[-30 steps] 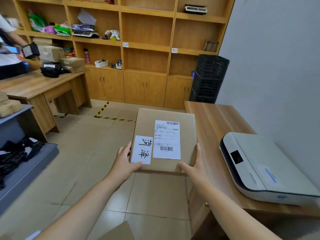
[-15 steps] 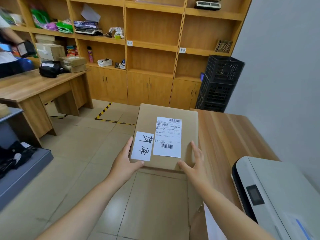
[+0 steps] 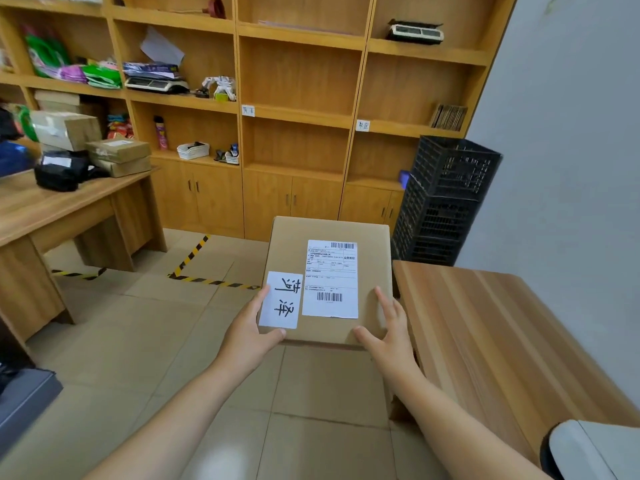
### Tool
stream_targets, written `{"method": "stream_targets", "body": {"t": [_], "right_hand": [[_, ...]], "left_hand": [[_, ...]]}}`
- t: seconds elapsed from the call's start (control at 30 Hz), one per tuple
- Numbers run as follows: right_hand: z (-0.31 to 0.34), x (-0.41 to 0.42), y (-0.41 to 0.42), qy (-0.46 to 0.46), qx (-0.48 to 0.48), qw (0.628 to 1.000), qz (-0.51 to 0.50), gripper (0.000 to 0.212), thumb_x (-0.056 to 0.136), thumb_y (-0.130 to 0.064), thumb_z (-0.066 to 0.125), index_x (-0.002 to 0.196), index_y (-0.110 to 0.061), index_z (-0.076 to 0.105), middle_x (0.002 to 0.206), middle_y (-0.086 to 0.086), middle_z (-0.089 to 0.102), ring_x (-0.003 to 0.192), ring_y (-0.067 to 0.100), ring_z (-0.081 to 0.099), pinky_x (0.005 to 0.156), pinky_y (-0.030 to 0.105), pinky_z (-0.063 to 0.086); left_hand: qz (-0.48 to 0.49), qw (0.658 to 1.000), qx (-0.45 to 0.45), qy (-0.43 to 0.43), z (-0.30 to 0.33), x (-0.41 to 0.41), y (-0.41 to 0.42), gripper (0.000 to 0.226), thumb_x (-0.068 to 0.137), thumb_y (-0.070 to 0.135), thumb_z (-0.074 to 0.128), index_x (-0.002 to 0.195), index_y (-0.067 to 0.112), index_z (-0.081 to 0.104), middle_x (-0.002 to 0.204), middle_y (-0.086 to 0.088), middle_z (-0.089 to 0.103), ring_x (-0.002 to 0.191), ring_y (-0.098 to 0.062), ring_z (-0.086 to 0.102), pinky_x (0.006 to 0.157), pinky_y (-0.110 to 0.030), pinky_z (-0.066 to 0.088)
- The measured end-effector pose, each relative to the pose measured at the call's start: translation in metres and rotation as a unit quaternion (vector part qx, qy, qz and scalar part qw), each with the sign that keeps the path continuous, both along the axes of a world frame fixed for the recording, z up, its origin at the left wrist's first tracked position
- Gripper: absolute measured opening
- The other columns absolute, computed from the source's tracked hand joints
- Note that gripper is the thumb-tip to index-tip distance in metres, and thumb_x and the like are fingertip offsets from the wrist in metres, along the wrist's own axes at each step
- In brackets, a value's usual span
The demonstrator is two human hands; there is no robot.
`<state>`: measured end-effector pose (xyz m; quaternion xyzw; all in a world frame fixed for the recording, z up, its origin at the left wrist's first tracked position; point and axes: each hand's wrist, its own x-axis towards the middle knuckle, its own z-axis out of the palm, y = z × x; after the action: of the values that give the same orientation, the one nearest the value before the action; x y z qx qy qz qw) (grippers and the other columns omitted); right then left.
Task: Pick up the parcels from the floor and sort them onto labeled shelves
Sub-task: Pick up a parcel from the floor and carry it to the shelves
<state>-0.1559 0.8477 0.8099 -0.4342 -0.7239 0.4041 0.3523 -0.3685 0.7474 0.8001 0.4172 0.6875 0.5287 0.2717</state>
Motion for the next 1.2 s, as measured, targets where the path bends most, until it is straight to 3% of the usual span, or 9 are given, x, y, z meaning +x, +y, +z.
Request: {"method": "stream_targets", "body": {"t": [0.13,0.4,0.57,0.7,0.87,1.03,1.2], "right_hand": [[0.002,-0.049,0.051,0.0,0.003,1.0,-0.01,0.075,0.082,-0.02,0.066,0.141,-0.042,0.025,0.153,-0.007,0.014,0.124,-0.001,0.025,0.097,0.024,0.027],[-0.008,-0.109,0.151,-0.009,-0.004,1.0,-0.025,0.075,0.082,-0.021,0.066,0.14,-0.044,0.024,0.154,-0.006,0.012,0.135,0.007,0.024,0.103,0.028,0.028],[-0.016,-0.148,0.227,0.002,-0.009,1.0,-0.017,0.075,0.082,-0.023,0.065,0.139,-0.047,0.024,0.154,-0.009,0.011,0.137,0.01,0.023,0.103,0.029,0.027],[-0.012,-0.181,0.296,0.004,-0.01,1.0,-0.011,0.076,0.081,-0.025,0.065,0.139,-0.048,0.023,0.154,-0.008,0.011,0.14,0.012,0.019,0.109,0.035,0.026],[-0.001,-0.225,0.379,0.013,-0.017,1.0,0.019,0.074,0.082,-0.021,0.065,0.139,-0.047,0.025,0.152,-0.009,0.014,0.137,0.012,0.022,0.111,0.041,0.032],[-0.001,-0.28,0.432,0.011,-0.032,0.998,0.047,0.074,0.082,-0.017,0.065,0.14,-0.041,0.026,0.151,-0.007,0.016,0.134,0.015,0.027,0.109,0.039,0.035],[-0.002,-0.343,0.475,0.002,-0.034,0.998,0.053,0.073,0.084,-0.016,0.064,0.141,-0.039,0.025,0.154,-0.004,0.015,0.135,0.017,0.025,0.104,0.029,0.031]], "left_hand": [[-0.013,1.0,-0.003,0.015,0.006,-0.053,0.055,0.079,0.078,0.01,0.068,0.14,0.039,0.029,0.127,0.008,0.05,0.116,-0.012,0.044,0.079,-0.025,0.04],[-0.028,1.0,-0.006,-0.003,0.0,-0.114,0.158,0.078,0.078,0.008,0.068,0.138,0.04,0.029,0.124,0.009,0.052,0.116,-0.012,0.047,0.075,-0.021,0.043],[-0.017,1.0,-0.006,0.011,-0.002,-0.149,0.228,0.079,0.077,0.008,0.069,0.14,0.035,0.029,0.126,0.009,0.05,0.116,-0.011,0.045,0.08,-0.022,0.041],[-0.005,1.0,0.002,0.025,0.008,-0.179,0.292,0.083,0.076,0.005,0.068,0.142,0.032,0.026,0.127,0.012,0.048,0.12,-0.01,0.043,0.089,-0.027,0.042],[0.022,0.999,0.007,0.034,0.017,-0.212,0.364,0.084,0.076,0.002,0.068,0.143,0.03,0.024,0.119,0.017,0.048,0.116,-0.004,0.042,0.084,-0.019,0.039],[0.062,0.998,-0.021,0.013,0.016,-0.261,0.41,0.094,0.076,0.007,0.071,0.147,0.023,0.012,0.136,0.006,0.045,0.116,-0.005,0.038,0.098,-0.029,0.036],[0.069,0.997,-0.03,0.017,0.013,-0.322,0.453,0.095,0.077,0.008,0.071,0.148,0.021,0.009,0.139,0.005,0.043,0.112,-0.004,0.038,0.094,-0.029,0.04]]}}
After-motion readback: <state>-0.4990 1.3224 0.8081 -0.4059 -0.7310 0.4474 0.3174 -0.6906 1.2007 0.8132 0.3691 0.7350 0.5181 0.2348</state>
